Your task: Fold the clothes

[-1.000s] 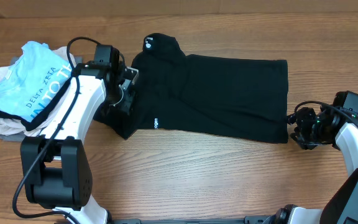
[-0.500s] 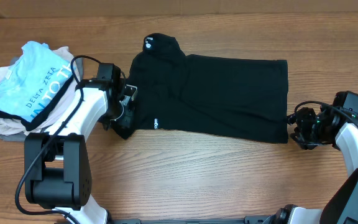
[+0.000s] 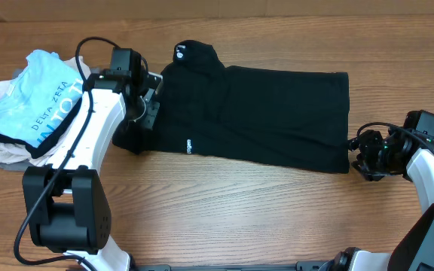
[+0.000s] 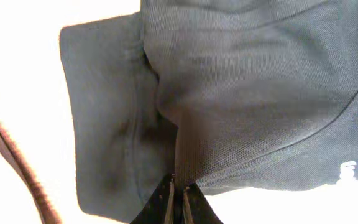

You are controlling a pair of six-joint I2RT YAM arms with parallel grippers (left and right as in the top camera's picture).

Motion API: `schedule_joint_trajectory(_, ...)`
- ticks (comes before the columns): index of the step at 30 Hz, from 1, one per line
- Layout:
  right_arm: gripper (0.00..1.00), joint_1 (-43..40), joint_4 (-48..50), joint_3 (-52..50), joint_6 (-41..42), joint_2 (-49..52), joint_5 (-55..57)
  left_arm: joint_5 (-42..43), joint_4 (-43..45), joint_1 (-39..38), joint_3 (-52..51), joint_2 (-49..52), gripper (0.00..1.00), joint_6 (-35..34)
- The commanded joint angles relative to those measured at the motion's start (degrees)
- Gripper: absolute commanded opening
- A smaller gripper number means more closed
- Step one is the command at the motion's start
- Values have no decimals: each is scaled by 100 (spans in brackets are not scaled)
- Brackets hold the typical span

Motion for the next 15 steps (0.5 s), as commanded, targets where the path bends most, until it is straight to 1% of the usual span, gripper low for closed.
schedule_joint_trajectory(1,61,26,28,140,-31,11,31,-76,105,33,61,39,8,380)
schedule_joint_trajectory(4,62,26,33,140,-31,11,33,-79,256,33,20,46,8,522)
schedule_joint_trajectory(6,61,26,33,140,-28,11,31,-127,341,33,-9,57,12,520)
schedule_joint_trajectory(7,62,26,31,140,-31,11,33,-181,369,35,-11,68,20,518)
schedule_joint_trajectory(8,62,26,28,140,-31,11,33,-254,385,33,-11,72,36,505)
schedule_joint_trajectory(9,62,26,31,140,-31,11,33,-319,389,33,-11,72,47,472)
schedule_joint_trajectory(10,61,26,28,140,-31,11,33,-369,380,33,-11,72,54,402)
schedule_joint_trajectory(11,62,26,28,140,-31,11,31,-420,330,33,-11,72,58,334)
schedule_joint_trajectory(12,62,26,26,140,-31,11,31,-455,223,33,-11,72,59,306)
schedule_joint_trajectory(15,62,26,9,140,-33,11,33,-498,-155,35,-13,76,60,208)
